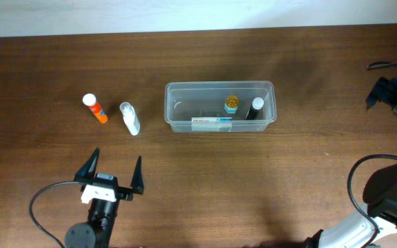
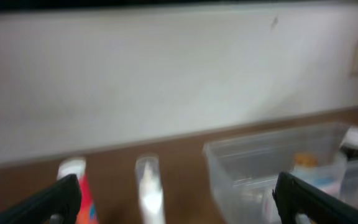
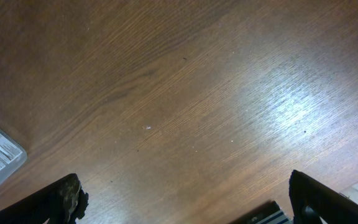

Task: Pack container
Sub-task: 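Move the left gripper over the white glue bottle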

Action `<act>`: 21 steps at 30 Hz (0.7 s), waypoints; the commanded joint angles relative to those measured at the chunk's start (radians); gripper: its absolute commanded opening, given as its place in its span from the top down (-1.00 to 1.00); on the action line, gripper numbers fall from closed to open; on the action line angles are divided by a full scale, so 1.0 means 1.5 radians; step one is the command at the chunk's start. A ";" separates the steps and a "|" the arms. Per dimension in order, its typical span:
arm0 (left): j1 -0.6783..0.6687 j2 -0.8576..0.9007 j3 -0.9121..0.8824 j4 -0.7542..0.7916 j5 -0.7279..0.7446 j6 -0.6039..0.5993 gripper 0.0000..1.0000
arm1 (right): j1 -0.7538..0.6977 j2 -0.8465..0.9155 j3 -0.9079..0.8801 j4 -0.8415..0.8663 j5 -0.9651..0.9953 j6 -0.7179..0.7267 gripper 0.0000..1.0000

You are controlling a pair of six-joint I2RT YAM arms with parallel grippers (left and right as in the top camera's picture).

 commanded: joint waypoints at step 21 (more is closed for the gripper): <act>0.003 0.662 0.808 -0.600 0.029 0.139 -0.99 | -0.001 -0.010 -0.003 0.001 -0.004 0.008 -0.98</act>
